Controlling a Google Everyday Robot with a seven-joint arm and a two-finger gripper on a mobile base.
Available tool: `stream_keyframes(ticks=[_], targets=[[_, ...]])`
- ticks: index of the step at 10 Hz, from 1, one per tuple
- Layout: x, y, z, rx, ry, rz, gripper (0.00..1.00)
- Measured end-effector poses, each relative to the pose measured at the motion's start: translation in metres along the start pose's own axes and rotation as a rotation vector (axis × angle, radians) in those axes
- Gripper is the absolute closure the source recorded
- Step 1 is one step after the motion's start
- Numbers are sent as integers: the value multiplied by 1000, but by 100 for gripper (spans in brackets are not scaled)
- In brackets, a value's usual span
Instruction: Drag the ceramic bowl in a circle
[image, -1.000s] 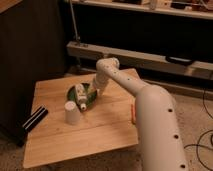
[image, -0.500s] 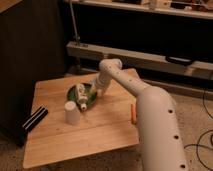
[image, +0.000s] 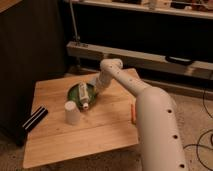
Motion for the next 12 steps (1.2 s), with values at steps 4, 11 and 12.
stream_keyframes(ticks=[4, 11, 12], targets=[[-22, 68, -34, -132, -8, 61, 92], [-136, 119, -62, -157, -76, 64, 92], [-158, 93, -57, -132, -110, 13, 92]])
